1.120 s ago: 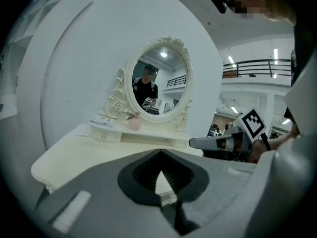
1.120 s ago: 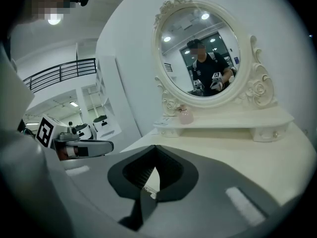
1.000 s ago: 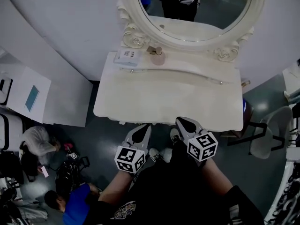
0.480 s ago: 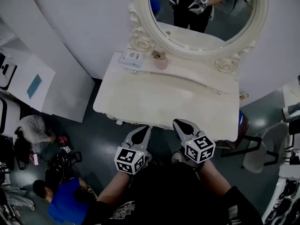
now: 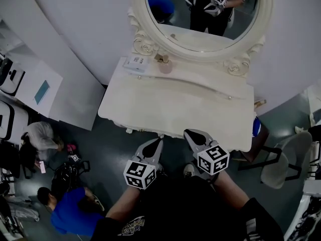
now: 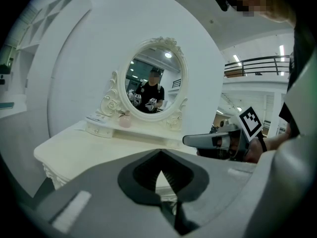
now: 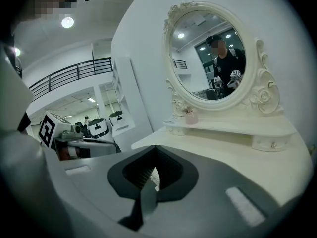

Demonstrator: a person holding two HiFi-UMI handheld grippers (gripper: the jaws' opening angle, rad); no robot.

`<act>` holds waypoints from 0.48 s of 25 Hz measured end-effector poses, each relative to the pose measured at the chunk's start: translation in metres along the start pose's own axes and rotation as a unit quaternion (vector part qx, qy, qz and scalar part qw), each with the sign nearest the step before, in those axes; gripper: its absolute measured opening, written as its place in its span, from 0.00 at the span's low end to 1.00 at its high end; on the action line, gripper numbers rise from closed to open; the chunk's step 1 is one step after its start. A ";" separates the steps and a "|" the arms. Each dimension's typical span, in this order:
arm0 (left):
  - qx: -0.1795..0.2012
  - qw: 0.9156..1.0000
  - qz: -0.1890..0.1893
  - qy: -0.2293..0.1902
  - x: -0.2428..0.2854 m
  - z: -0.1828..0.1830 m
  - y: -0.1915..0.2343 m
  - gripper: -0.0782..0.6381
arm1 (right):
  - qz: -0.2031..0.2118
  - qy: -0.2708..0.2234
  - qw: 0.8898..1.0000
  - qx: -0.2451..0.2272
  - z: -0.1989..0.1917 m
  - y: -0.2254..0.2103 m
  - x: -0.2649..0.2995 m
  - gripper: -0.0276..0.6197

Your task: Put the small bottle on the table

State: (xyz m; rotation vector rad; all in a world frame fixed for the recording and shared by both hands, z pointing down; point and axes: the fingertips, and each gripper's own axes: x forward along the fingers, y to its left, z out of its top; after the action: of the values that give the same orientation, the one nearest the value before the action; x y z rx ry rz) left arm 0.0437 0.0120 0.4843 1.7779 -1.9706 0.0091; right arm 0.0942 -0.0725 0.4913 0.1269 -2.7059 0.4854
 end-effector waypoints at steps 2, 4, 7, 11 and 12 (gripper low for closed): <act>-0.015 1.000 -0.003 -0.002 0.002 -0.001 -0.010 0.11 | 0.004 0.000 1.000 0.000 -0.003 -0.003 -0.008 0.09; -0.028 1.000 -0.002 -0.002 0.005 -0.003 -0.017 0.11 | 0.009 0.001 1.000 -0.001 -0.004 -0.006 -0.016 0.09; -0.026 1.000 0.004 -0.001 0.011 -0.005 -0.030 0.11 | 0.016 0.003 1.000 -0.003 -0.007 -0.013 -0.025 0.09; -0.026 1.000 0.008 0.003 0.018 -0.013 -0.047 0.11 | 0.023 0.010 1.000 -0.003 -0.017 -0.023 -0.037 0.09; -0.027 1.000 0.010 0.003 0.019 -0.015 -0.051 0.11 | 0.025 0.011 1.000 -0.004 -0.018 -0.024 -0.040 0.09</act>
State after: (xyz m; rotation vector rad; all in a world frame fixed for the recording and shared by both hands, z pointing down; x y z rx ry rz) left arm 0.0955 -0.0093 0.4886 1.7229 -1.9668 -0.0316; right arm 0.1412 -0.0881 0.4992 0.0517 -2.6946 0.4876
